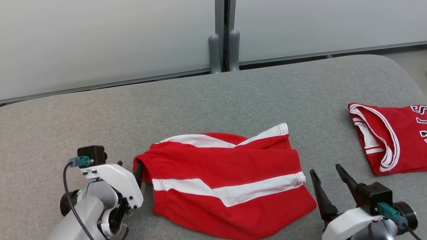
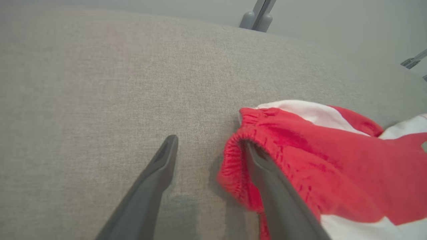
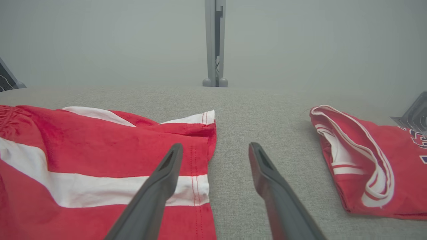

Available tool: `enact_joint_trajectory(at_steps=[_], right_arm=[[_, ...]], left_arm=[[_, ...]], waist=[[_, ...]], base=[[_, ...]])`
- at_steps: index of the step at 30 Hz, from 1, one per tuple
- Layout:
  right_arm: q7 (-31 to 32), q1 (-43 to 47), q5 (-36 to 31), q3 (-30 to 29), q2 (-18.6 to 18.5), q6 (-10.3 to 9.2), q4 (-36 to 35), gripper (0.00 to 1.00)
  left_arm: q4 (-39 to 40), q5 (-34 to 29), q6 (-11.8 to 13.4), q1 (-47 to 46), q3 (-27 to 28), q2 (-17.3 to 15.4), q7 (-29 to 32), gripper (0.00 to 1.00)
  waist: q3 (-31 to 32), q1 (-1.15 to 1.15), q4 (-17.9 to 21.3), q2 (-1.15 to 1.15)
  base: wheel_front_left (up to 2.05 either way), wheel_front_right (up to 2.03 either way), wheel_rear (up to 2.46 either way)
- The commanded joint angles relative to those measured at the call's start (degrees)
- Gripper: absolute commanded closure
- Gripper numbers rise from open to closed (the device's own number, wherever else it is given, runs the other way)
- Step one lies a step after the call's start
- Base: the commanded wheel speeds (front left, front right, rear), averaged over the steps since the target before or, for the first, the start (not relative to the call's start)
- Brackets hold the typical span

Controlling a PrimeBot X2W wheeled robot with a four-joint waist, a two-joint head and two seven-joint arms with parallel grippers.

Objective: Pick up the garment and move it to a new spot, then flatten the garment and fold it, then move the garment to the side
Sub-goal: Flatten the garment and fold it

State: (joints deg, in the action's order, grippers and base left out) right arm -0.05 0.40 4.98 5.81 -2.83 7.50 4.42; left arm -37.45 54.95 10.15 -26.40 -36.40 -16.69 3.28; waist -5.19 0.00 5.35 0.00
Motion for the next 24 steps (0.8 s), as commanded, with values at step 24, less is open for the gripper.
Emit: enact_joint_trajectory(at_steps=[24], right_arm=[[-1.19,0.15,1.04,0.21,-0.24,0.00,0.40,0.00]], left_arm=[[35.04,-2.28,17.64,8.27,-5.06,-11.76,20.71,0.00]], waist=[[-0.54,0.00,0.06,0.00]], base=[[0.00,0.00,0.00]])
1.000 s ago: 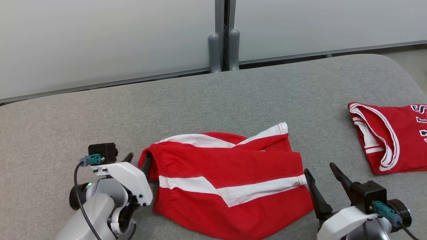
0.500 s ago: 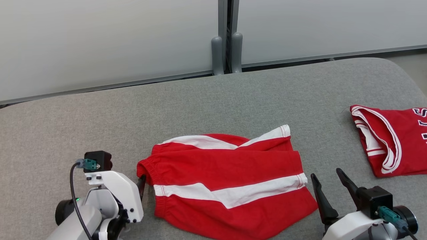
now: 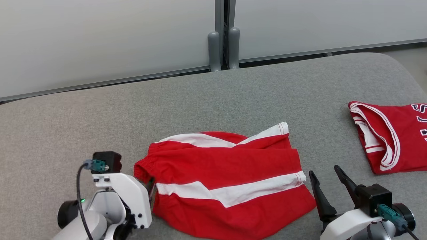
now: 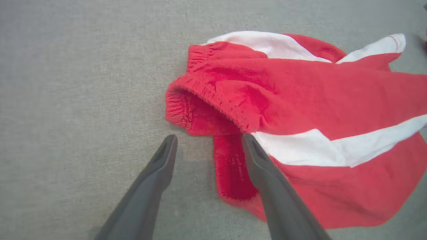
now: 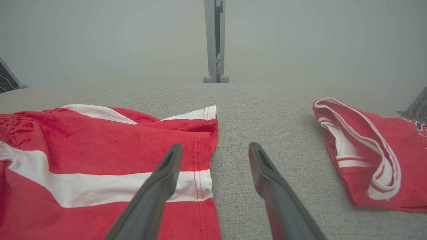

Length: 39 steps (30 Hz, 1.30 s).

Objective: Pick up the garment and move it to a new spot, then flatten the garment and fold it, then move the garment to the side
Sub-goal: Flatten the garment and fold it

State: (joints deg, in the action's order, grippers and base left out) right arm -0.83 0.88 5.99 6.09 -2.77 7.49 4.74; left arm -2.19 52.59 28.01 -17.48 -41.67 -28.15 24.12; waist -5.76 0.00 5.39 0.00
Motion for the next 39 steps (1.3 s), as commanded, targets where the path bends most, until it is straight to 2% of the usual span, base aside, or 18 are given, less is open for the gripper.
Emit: enact_joint_trajectory(at_steps=[1,4,9,13,19,22,23,25,27,28,36,38,39], right_arm=[[-0.40,-0.30,-0.03,-0.05,-0.28,0.01,0.14,0.00],[-0.45,0.06,-0.08,-0.31,-0.29,0.01,0.20,0.00],[-0.29,0.37,-0.18,-0.49,-0.28,0.01,0.19,0.00],[-0.33,-0.35,0.09,-0.06,-0.27,0.01,0.13,0.00],[-0.22,-0.57,-0.21,0.65,-0.27,0.01,0.27,0.00],[-0.11,-0.65,-0.46,0.77,-0.28,0.01,0.33,0.00],[-0.08,-0.65,-0.48,0.78,-0.27,0.01,0.33,0.00],[0.03,-0.62,-0.58,0.77,-0.28,0.01,0.30,0.00],[0.12,-0.52,-0.58,0.80,-0.27,0.00,0.21,0.00],[0.09,-0.47,-0.61,0.84,-0.27,0.01,0.17,0.00],[0.18,-0.05,-0.56,1.00,-0.27,0.01,0.34,0.00],[0.15,-0.20,-0.48,1.06,-0.27,0.00,0.40,0.00],[0.13,-0.25,-0.45,1.04,-0.27,0.01,0.39,0.00]], left_arm=[[0.74,-0.42,0.85,-0.74,0.55,-0.45,-0.34,0.00],[4.54,-1.03,2.93,-0.34,1.01,-1.65,0.24,0.00],[9.98,0.60,1.97,1.05,-1.43,-2.65,4.59,0.00],[8.83,1.18,3.04,1.44,-1.54,-2.10,5.36,0.00],[4.25,2.82,2.74,0.84,-0.92,-0.53,5.83,0.00],[1.89,3.42,2.39,0.29,-0.34,0.28,5.43,0.06],[1.30,3.52,2.25,0.26,-0.37,0.52,5.42,0.15],[0.55,3.96,1.74,0.15,-0.23,0.95,5.20,0.24],[-0.09,4.28,1.50,0.20,-0.12,1.07,5.16,0.42],[-0.42,4.48,1.37,0.24,-0.01,1.06,5.05,0.47],[-1.69,5.49,0.69,0.81,0.78,1.25,4.67,0.56],[-1.83,5.71,0.47,0.95,0.82,1.26,4.68,0.65],[-1.83,5.73,0.32,1.14,0.80,1.21,4.64,0.75]], waist=[[0.09,0.00,0.12,0.00],[0.30,0.00,0.30,0.00],[0.38,0.00,0.29,0.00],[0.35,0.00,0.42,0.00],[0.22,0.00,0.78,0.00],[0.28,0.00,1.04,0.00],[0.34,0.00,1.13,0.00],[0.48,0.00,1.31,0.00],[0.61,0.00,1.48,0.00],[0.67,0.00,1.55,0.00],[0.96,0.00,1.60,0.00],[0.96,0.00,1.55,0.00],[0.95,0.00,1.52,0.00]], base=[[0.00,0.00,0.00],[0.00,0.00,0.00],[0.00,0.00,0.00],[0.00,0.00,0.00],[0.00,0.00,0.00],[0.00,0.00,0.00],[0.00,0.00,0.00],[0.00,0.00,0.00],[0.00,0.00,0.00],[0.00,0.00,0.00],[0.00,0.00,0.00],[0.00,0.00,0.00],[0.00,0.00,0.00]])
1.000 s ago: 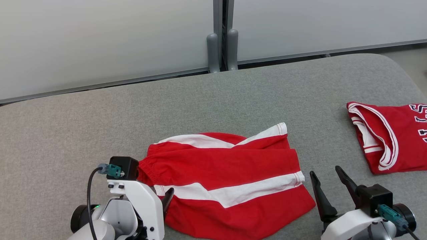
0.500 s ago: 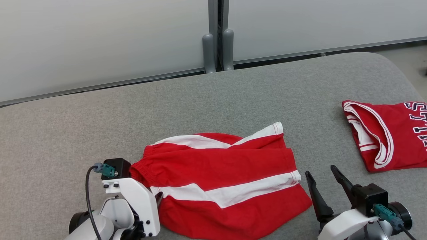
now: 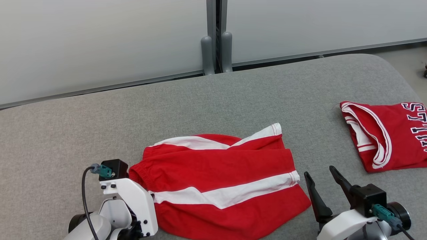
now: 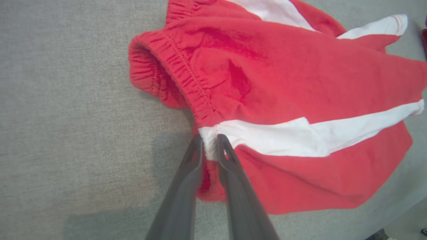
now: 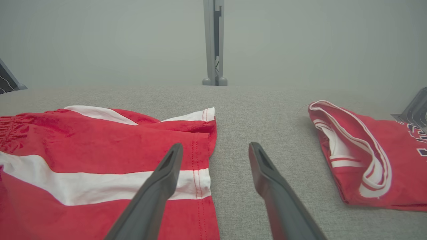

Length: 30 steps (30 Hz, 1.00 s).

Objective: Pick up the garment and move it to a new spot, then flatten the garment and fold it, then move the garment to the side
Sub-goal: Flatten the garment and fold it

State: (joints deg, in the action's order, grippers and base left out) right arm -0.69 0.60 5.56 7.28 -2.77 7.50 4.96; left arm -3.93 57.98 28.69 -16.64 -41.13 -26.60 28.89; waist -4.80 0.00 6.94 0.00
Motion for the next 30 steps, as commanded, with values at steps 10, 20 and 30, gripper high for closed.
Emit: enact_joint_trajectory(at_steps=[10,20,30], right_arm=[[11.11,-4.68,0.02,1.40,-2.85,0.00,0.57,0.00],[29.98,-10.22,1.77,1.38,-3.06,0.00,6.39,0.00],[32.26,-9.68,0.34,1.33,-2.96,0.00,4.85,0.21]], left_arm=[[3.29,-0.25,-0.31,2.50,0.57,-1.71,-1.87,1.00],[4.90,-1.08,-1.14,0.73,0.09,-0.96,-2.73,1.00],[4.07,-0.49,-1.99,0.03,0.30,-0.21,-3.21,1.00]], waist=[[-2.20,0.00,-1.20,0.00],[-5.17,0.00,-5.26,0.00],[-5.24,0.00,-5.02,0.00]], base=[[0.00,0.00,0.00],[0.00,0.00,0.00],[0.00,0.00,0.00]])
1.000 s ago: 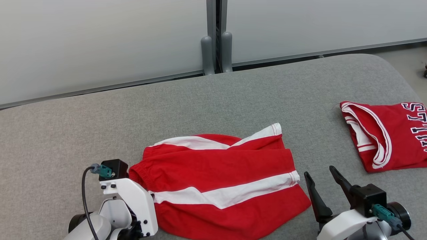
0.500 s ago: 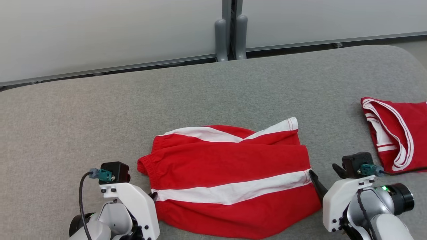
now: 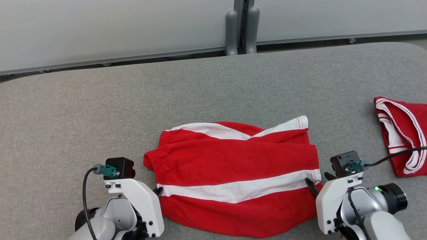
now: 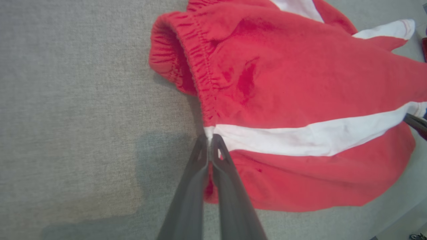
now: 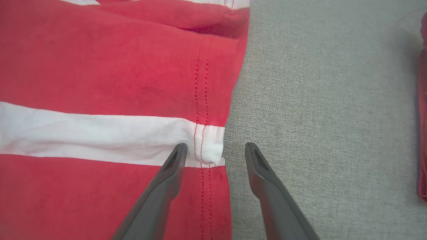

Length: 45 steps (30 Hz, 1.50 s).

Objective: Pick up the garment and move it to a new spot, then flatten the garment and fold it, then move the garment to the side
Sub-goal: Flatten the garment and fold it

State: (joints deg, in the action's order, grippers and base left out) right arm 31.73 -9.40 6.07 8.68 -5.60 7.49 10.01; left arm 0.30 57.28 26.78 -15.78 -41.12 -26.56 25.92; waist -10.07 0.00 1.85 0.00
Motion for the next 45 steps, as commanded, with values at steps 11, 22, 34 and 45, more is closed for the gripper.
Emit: enact_joint_trajectory(at_steps=[11,22,34,45], right_arm=[[-1.27,0.24,-0.36,0.09,0.47,0.01,-1.03,0.80],[-4.84,0.33,4.26,-0.40,0.49,0.01,-3.41,1.00],[-14.03,-10.44,10.26,-8.20,-0.09,0.01,-22.33,1.00],[-17.75,-23.10,15.03,-5.61,-4.09,0.01,-21.58,1.00]], left_arm=[[0.04,0.52,0.18,-0.30,0.57,-0.63,-0.22,1.00],[3.02,4.27,-3.41,1.12,5.54,1.50,-5.66,1.00],[16.57,11.86,-10.69,-2.54,21.47,-0.86,-13.47,1.00],[20.17,16.39,-11.27,-10.42,23.95,2.09,-11.81,1.00]], waist=[[0.38,0.00,0.43,0.00],[2.23,0.00,0.87,0.00],[5.73,0.00,2.96,0.00],[5.56,0.00,4.10,0.00]], base=[[0.00,0.00,0.00],[0.00,0.00,0.00],[0.00,0.00,0.00],[0.00,0.00,0.00]])
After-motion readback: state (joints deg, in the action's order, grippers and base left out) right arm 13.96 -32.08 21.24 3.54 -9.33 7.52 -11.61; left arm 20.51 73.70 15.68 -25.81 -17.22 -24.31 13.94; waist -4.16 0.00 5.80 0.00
